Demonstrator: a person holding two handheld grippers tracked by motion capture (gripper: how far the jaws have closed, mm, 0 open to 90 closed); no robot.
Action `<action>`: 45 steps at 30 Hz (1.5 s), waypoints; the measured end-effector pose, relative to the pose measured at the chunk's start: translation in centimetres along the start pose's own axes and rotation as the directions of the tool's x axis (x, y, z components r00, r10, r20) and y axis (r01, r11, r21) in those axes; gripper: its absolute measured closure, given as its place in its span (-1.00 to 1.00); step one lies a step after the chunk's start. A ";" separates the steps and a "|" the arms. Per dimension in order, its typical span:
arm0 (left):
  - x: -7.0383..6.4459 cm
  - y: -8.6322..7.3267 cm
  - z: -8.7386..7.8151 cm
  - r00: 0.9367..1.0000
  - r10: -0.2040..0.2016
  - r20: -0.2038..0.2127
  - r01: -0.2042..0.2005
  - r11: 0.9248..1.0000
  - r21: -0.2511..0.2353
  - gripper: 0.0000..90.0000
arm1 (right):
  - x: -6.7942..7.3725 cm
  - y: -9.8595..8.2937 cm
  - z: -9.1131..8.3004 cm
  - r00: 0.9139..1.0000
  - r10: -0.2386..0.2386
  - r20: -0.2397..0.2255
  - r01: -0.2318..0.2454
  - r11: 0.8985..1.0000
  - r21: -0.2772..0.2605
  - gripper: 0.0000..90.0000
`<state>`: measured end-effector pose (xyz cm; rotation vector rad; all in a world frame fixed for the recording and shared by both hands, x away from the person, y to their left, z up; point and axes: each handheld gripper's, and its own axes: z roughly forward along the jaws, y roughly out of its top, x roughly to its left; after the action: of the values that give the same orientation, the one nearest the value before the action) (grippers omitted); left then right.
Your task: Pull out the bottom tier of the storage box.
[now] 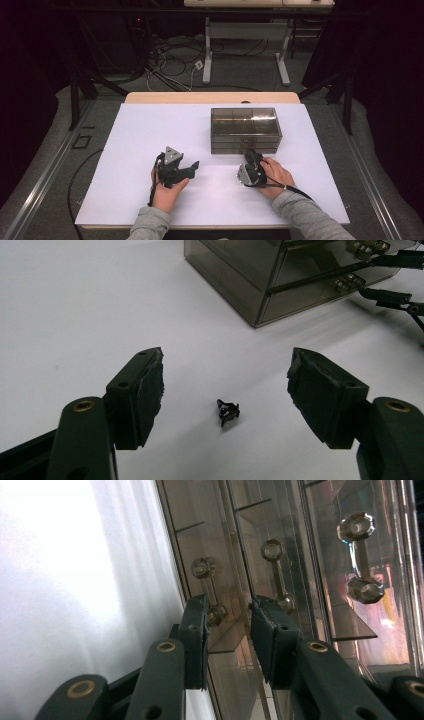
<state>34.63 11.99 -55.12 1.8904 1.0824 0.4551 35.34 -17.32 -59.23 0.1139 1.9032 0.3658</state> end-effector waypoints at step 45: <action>-0.1 0.0 0.0 1.000 -0.001 0.001 0.001 1.000 0.001 -0.31 | 0.3 -0.3 0.7 0.999 -0.026 -0.018 0.027 0.999 0.030 0.69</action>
<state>34.61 11.92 -55.13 1.8911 1.0831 0.4533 35.87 -17.41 -59.82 0.1060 1.9265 0.3208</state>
